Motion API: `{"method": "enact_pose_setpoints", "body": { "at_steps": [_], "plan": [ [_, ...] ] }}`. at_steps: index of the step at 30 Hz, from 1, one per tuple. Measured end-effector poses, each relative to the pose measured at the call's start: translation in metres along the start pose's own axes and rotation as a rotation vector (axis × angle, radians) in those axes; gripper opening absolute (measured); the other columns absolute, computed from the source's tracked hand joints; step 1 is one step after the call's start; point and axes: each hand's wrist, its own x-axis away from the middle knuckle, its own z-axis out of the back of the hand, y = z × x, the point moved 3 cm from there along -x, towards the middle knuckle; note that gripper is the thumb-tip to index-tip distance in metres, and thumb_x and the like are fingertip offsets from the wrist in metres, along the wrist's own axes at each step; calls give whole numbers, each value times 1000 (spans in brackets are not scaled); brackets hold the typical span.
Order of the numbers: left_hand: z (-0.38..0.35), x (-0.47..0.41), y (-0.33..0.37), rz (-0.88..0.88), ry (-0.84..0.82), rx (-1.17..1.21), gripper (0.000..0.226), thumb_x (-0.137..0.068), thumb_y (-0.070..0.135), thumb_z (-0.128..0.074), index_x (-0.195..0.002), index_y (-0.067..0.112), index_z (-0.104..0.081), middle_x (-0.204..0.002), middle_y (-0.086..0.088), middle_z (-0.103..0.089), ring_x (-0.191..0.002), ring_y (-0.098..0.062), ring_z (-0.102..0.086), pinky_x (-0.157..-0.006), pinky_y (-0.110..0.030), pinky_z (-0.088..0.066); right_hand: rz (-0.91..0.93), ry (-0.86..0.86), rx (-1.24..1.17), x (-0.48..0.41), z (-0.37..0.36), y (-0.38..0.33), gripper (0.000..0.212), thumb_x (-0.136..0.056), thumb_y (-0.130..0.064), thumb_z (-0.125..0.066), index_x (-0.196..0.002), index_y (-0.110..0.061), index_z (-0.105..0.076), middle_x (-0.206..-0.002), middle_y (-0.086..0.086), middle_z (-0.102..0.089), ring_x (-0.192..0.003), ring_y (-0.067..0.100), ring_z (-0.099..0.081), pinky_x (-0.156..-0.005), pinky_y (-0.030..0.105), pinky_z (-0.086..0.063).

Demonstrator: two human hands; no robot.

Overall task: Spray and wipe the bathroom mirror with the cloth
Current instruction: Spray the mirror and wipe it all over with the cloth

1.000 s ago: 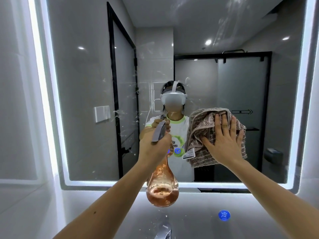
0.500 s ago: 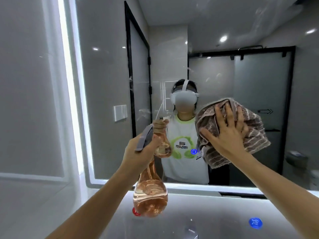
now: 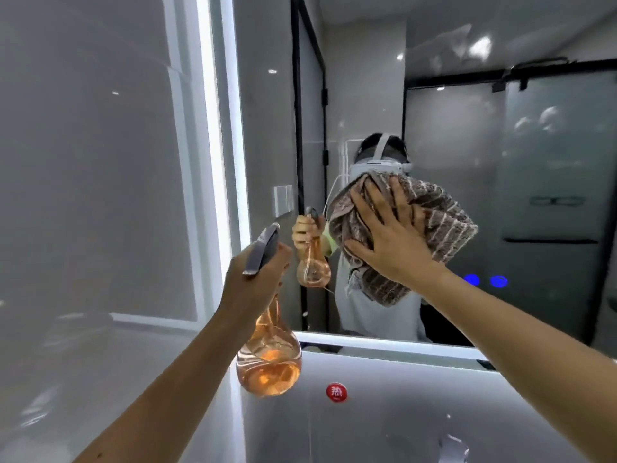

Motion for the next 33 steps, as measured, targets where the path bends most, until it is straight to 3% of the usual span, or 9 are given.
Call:
{"method": "enact_pose_setpoints", "body": {
  "at_steps": [6,11,14,18,23,30,33],
  "plan": [
    [-28,9,9,-15,-18,67,18,-86,17,-58,-69,22,-58,-74,-8,-60,-73,-19,-56,-61,-25,-44,88,126,181,23,10,54,65,-84,-55,-29,-143,-33,-13,-151,-9,-23,-141,9,12,-107,40,-8],
    [-53,19,14,-49,-51,0,18,-85,16,-59,-67,18,-57,-75,-14,-57,-69,-19,-52,-54,-21,-43,-50,137,196,58,33,120,64,-83,-60,-19,-141,-34,-7,-147,-12,-6,-135,1,27,-110,32,5],
    [-61,21,11,-23,-58,-20,18,-85,15,-60,-67,16,-56,-75,-16,-56,-69,-22,-50,-57,-26,-43,-106,86,182,69,40,139,68,-79,-63,-15,-140,-36,-1,-149,-15,0,-131,-1,33,-112,39,1],
    [-63,28,9,-9,-74,-7,19,-85,17,-59,-67,21,-56,-67,-7,-56,-64,-17,-51,-58,-25,-44,-135,95,141,65,33,125,72,-79,-64,-16,-142,-35,2,-151,-14,4,-132,5,34,-111,47,-1],
    [-41,15,12,11,-49,21,16,-85,18,-59,-70,21,-58,-84,-17,-59,-80,-29,-54,-62,-29,-43,-36,92,139,42,31,94,75,-78,-65,-13,-144,-30,-3,-155,-6,-1,-135,9,28,-110,48,-4],
    [-6,-6,20,-45,-50,13,12,-86,20,-57,-75,22,-60,-88,-18,-61,-83,-28,-56,-63,-29,-43,51,112,97,-26,24,7,77,-78,-63,-10,-145,-29,0,-156,-6,4,-140,18,19,-112,50,-5],
    [4,-9,22,-51,-52,45,14,-86,19,-57,-73,22,-60,-88,-18,-60,-83,-28,-55,-63,-28,-42,43,168,111,-26,13,-1,71,-83,-59,-22,-145,-25,-12,-155,-1,-14,-139,19,7,-108,53,-19]
  ]
}}
